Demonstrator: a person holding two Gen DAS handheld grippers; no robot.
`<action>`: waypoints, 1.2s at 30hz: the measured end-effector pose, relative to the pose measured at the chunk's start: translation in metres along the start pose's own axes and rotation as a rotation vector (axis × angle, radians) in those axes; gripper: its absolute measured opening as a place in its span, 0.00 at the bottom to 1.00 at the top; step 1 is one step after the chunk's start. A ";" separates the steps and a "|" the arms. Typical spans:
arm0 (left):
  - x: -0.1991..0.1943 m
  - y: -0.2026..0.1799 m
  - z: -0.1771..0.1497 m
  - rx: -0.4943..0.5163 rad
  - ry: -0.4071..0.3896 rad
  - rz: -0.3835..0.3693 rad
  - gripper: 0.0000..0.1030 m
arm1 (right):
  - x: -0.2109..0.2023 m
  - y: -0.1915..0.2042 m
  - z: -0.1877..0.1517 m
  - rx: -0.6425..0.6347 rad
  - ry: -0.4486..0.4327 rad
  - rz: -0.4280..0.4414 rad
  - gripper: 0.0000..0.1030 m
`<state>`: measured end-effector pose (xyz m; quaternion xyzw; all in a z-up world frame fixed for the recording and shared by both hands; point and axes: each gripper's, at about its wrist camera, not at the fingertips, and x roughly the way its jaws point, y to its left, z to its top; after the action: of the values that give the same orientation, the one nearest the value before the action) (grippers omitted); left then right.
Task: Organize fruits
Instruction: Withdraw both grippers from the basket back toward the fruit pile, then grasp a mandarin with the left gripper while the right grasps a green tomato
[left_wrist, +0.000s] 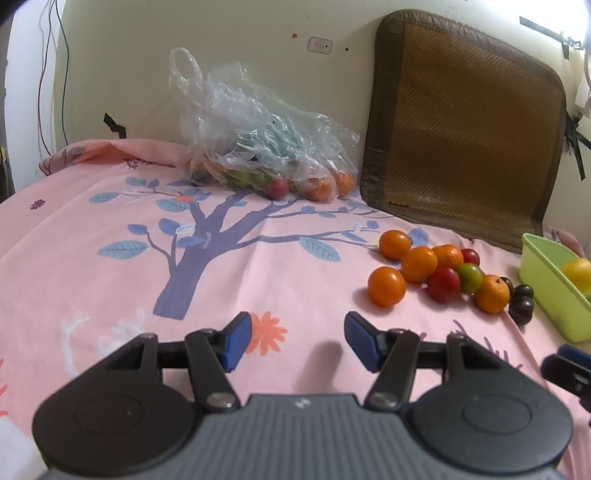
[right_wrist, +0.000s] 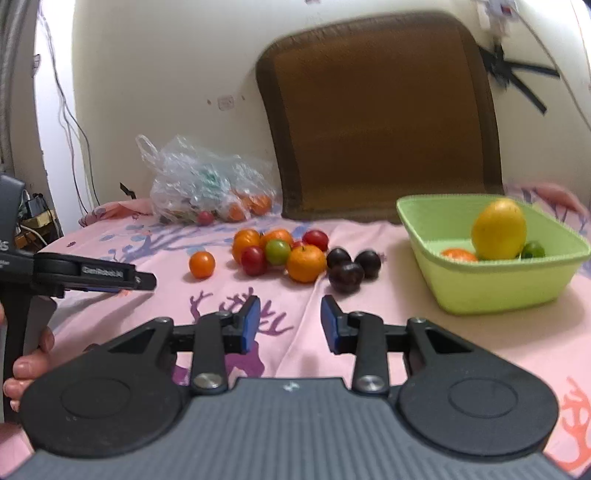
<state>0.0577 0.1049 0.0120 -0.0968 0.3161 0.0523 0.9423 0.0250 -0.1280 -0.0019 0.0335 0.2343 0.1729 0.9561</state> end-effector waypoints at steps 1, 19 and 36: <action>0.000 0.001 0.000 -0.004 -0.002 -0.005 0.55 | 0.003 0.001 0.002 -0.012 0.006 0.002 0.37; -0.018 0.009 -0.001 -0.042 -0.104 -0.167 0.63 | 0.072 0.026 0.032 -0.370 0.084 -0.052 0.35; -0.024 -0.023 -0.007 0.077 -0.075 -0.333 0.63 | 0.005 0.027 0.019 -0.250 -0.010 0.089 0.42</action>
<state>0.0388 0.0800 0.0247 -0.1094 0.2619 -0.1131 0.9522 0.0300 -0.1009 0.0168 -0.0747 0.2046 0.2429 0.9453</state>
